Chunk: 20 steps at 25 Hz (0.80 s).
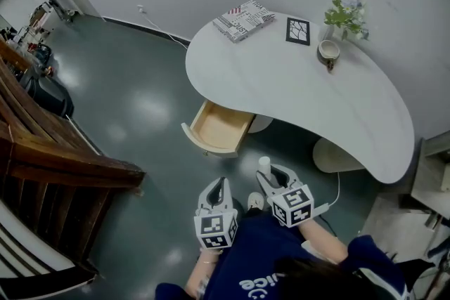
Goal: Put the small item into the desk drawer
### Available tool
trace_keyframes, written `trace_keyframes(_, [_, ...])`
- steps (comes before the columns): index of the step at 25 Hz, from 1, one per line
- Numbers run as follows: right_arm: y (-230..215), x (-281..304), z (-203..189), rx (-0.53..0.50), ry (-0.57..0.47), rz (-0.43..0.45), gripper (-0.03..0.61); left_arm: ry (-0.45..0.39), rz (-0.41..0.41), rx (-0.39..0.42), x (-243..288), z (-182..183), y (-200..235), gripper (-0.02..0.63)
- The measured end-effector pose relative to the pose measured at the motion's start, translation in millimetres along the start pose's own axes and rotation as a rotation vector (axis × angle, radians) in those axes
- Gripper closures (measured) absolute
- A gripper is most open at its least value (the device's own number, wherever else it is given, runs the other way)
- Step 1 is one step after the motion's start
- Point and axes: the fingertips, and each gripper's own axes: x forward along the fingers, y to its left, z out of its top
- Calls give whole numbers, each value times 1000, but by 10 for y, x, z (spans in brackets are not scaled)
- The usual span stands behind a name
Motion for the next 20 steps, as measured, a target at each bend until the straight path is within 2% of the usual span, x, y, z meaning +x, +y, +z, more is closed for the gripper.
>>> trace_keyframes(11, [-182, 433, 299, 14, 5, -49, 430, 5, -7, 5, 447, 308, 415, 609])
trace_keyframes(20, [-140, 1097, 594, -34, 65, -79, 431, 27, -82, 24, 1044, 655, 961, 609])
